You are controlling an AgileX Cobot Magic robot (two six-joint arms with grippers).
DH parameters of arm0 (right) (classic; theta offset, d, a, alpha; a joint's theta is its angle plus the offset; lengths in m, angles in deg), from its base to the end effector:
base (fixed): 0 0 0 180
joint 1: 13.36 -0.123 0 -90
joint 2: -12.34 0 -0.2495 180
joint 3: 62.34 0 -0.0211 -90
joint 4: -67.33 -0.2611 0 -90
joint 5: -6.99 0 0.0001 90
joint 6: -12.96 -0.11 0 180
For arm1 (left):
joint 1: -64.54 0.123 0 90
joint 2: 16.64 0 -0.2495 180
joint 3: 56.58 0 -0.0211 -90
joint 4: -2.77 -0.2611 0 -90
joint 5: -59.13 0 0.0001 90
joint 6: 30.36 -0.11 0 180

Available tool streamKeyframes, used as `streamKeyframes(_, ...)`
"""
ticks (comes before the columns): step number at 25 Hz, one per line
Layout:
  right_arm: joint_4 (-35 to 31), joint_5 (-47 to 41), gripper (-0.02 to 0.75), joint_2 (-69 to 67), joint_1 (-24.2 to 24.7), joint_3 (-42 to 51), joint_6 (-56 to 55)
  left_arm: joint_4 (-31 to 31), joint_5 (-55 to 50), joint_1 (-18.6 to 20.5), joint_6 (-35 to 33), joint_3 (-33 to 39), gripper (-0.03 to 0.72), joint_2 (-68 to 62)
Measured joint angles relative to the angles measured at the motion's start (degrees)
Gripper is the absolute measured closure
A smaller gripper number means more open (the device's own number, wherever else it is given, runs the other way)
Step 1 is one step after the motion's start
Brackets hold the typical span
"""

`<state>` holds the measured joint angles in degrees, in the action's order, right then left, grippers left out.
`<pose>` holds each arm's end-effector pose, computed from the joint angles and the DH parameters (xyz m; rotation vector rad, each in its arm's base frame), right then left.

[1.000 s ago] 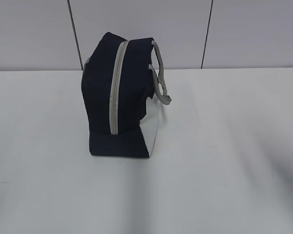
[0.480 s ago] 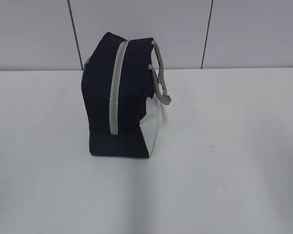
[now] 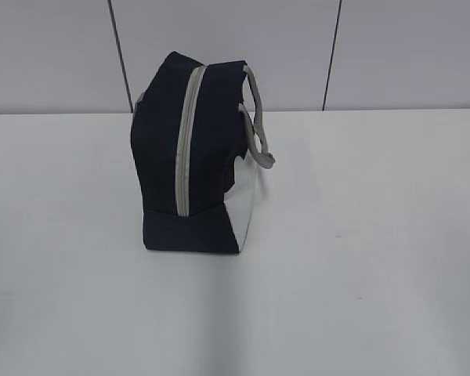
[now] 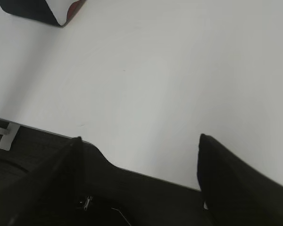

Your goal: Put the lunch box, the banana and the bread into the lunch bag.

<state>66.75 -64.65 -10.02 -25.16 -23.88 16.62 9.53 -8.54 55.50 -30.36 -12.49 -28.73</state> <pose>0.0664 0.0149 0.2893 -0.3123 2.2921 0.0850 0.0496 -0.0200 0.2773 0.1850 2.1566 -0.2347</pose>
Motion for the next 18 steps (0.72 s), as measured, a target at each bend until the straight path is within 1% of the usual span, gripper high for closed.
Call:
streamKeyframes(2, 0.6, -0.5, 0.175, 2.5, 0.3, 0.2, 0.0, 0.0, 0.0, 0.0, 0.0, 0.0, 0.44, 0.0)
streamKeyframes(9, 1.6, -0.3, 0.172, 13.2, 5.6, 4.4, 0.1, 0.0, 0.0, 0.0, 0.0, 0.0, 0.445, 0.0)
streamKeyframes(13, 1.1, 2.5, 0.172, 14.5, 9.1, 7.0, 0.1, 0.0, 0.0, 0.0, 0.0, 0.0, 0.445, 0.0)
streamKeyframes(15, 0.1, 4.7, 0.172, 14.6, 9.8, 8.2, 0.1, -0.1, 0.0, 0.0, 0.0, 0.0, 0.445, 0.0)
streamKeyframes(18, -0.2, 5.3, 0.172, 14.6, 10.3, 8.9, 0.1, -0.1, 0.1, 0.0, 0.0, 0.0, 0.446, 0.0)
